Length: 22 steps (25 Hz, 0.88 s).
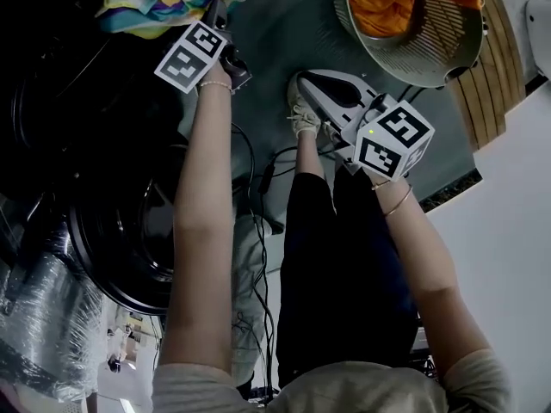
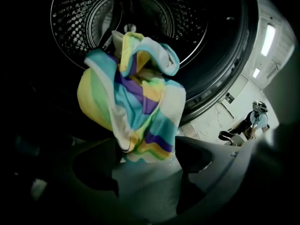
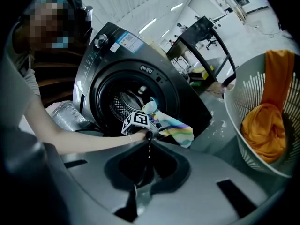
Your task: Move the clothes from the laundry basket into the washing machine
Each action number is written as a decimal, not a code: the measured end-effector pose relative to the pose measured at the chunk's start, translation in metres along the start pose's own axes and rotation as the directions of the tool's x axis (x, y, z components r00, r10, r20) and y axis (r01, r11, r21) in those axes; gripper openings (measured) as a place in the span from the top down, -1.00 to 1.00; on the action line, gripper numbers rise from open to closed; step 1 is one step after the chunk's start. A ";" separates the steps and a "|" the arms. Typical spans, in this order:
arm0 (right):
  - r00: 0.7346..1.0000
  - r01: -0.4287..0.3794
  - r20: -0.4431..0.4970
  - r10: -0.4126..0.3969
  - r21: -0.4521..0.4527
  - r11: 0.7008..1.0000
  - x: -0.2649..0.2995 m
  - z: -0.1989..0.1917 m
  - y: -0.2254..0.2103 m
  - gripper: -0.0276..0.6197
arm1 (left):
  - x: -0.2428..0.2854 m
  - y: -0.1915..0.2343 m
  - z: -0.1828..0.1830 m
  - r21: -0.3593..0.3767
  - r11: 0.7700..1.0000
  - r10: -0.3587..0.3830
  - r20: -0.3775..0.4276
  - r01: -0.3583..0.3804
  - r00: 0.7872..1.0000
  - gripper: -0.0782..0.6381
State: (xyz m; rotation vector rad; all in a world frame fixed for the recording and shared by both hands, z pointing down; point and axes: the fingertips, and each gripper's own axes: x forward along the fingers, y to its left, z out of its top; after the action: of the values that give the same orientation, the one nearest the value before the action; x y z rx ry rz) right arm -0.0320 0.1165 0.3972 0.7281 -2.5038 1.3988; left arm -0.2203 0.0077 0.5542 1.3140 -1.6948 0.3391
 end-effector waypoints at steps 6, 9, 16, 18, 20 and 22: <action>0.998 -0.047 0.043 0.047 0.006 0.999 0.000 0.010 0.001 0.87 | 0.016 0.013 0.024 0.086 0.991 0.098 0.045 -0.101 0.994 0.16; 0.998 -0.042 0.036 0.042 -0.007 0.999 0.001 0.009 -0.002 0.87 | 0.008 0.014 0.032 0.236 0.957 0.159 0.058 -0.169 0.986 0.56; 1.000 -0.021 0.008 0.021 -0.032 0.999 0.004 0.007 -0.004 0.87 | -0.033 0.008 0.062 0.375 0.919 0.061 0.170 -0.122 0.984 0.67; 1.000 0.006 -0.018 -0.007 -0.077 0.997 0.007 0.006 -0.007 0.87 | -0.049 0.010 0.085 0.389 0.910 0.048 0.240 -0.141 0.970 0.67; 0.998 0.035 -0.043 -0.042 -0.138 0.990 0.013 0.005 -0.009 0.87 | -0.066 0.013 0.116 0.376 0.909 0.047 0.331 -0.177 0.942 0.67; 0.996 0.049 -0.063 -0.062 -0.192 0.980 0.025 0.005 -0.008 0.88 | -0.076 0.015 0.147 0.349 0.915 0.050 0.399 -0.202 0.916 0.67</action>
State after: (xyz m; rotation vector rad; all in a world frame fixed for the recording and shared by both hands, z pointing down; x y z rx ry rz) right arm -0.0488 0.1002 0.4102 0.6933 -2.4996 1.1265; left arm -0.3069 -0.0413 0.4212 1.6391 -2.1284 0.5414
